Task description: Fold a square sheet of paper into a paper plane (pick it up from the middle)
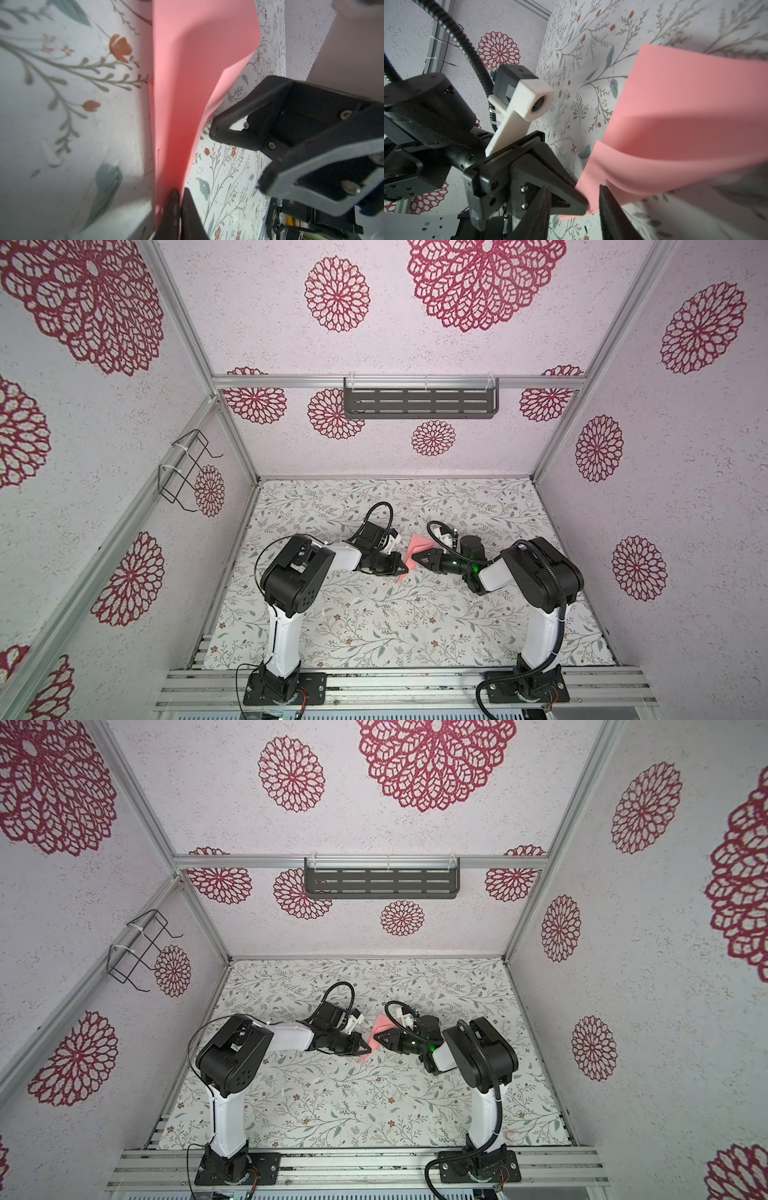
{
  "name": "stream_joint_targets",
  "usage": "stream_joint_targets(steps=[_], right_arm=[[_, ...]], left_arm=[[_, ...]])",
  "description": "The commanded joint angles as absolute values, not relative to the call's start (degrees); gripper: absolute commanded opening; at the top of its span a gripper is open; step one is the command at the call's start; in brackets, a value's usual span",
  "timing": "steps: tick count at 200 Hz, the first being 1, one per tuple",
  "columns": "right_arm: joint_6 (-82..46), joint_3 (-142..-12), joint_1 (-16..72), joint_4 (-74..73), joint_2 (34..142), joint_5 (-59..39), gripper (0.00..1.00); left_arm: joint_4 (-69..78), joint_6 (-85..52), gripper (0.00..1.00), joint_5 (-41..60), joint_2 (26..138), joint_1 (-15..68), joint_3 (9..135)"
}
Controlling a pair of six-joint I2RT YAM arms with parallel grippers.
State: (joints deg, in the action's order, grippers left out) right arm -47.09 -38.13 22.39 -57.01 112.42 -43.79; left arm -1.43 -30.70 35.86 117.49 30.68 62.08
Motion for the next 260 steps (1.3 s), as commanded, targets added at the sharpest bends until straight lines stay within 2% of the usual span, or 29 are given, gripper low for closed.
stream_joint_targets(steps=[1,83,181,260], right_arm=[[-45.46,-40.68,22.50,-57.99,114.08,-46.40,0.42],[-45.82,-44.26,22.54,-55.25,118.13,-49.56,0.41],[-42.47,-45.94,22.50,-44.60,118.67,-44.32,0.39],[-39.85,-47.81,22.46,-37.95,118.39,-42.31,0.39]], left_arm=[[-12.73,-31.02,0.09,22.85,124.27,29.15,57.92],[-12.83,-30.96,0.12,23.46,124.21,29.03,58.09],[-14.11,-30.81,0.17,24.87,121.52,29.08,58.45],[-15.87,-31.56,0.20,27.42,115.03,29.00,58.23]])
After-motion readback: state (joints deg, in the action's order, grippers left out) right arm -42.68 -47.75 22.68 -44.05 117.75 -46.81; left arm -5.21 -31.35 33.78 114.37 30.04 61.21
